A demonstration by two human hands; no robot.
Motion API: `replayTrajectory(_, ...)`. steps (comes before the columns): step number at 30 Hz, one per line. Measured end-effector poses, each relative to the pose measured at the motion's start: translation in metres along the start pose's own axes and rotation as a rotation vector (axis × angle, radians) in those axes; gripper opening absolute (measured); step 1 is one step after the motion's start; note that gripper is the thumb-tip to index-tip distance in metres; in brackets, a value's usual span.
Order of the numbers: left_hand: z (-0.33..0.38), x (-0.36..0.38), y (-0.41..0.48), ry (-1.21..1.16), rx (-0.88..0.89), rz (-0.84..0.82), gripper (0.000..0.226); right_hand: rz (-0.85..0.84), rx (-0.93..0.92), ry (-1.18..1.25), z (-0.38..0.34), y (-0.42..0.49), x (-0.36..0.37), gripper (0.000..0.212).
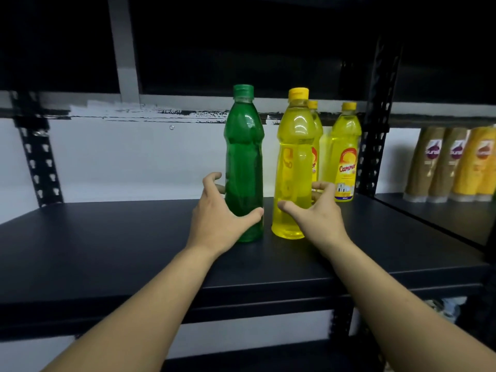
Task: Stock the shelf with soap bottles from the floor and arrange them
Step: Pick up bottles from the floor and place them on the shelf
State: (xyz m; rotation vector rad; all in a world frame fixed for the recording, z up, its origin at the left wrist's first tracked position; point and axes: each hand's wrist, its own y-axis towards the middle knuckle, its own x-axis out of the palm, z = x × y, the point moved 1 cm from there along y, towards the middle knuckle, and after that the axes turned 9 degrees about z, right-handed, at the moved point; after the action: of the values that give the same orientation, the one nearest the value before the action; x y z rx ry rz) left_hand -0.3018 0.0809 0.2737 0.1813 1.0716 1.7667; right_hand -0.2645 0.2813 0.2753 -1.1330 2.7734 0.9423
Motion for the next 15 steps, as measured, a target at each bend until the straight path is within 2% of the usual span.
replayTrajectory(2,0.0005,-0.0012,-0.0018,-0.013,-0.001,-0.019,0.098,-0.035,0.021,0.025,-0.001,-0.0011,-0.0013,0.077)
replayTrajectory(4,0.0013,-0.0026,-0.0025,-0.026,-0.007,-0.04,0.098,-0.035,0.007,0.004,-0.0014,-0.0022,-0.0005,0.086)
replayTrajectory(7,0.0037,-0.0034,-0.0041,-0.01,0.031,-0.064,0.109,-0.004,-0.028,-0.065,-0.0043,-0.0054,-0.0014,0.098)
replayTrajectory(9,0.0038,-0.0024,-0.0039,0.033,0.054,-0.048,0.111,0.006,-0.034,-0.085,-0.0055,-0.0062,-0.0031,0.095)
replayTrajectory(12,0.0038,-0.0014,-0.0032,0.077,0.05,-0.024,0.102,-0.015,-0.017,-0.077,-0.005,-0.0056,-0.0037,0.085)
replayTrajectory(15,0.0014,-0.0011,-0.0013,0.038,0.013,-0.038,0.095,-0.062,0.017,-0.038,-0.0053,-0.0049,-0.0027,0.076)
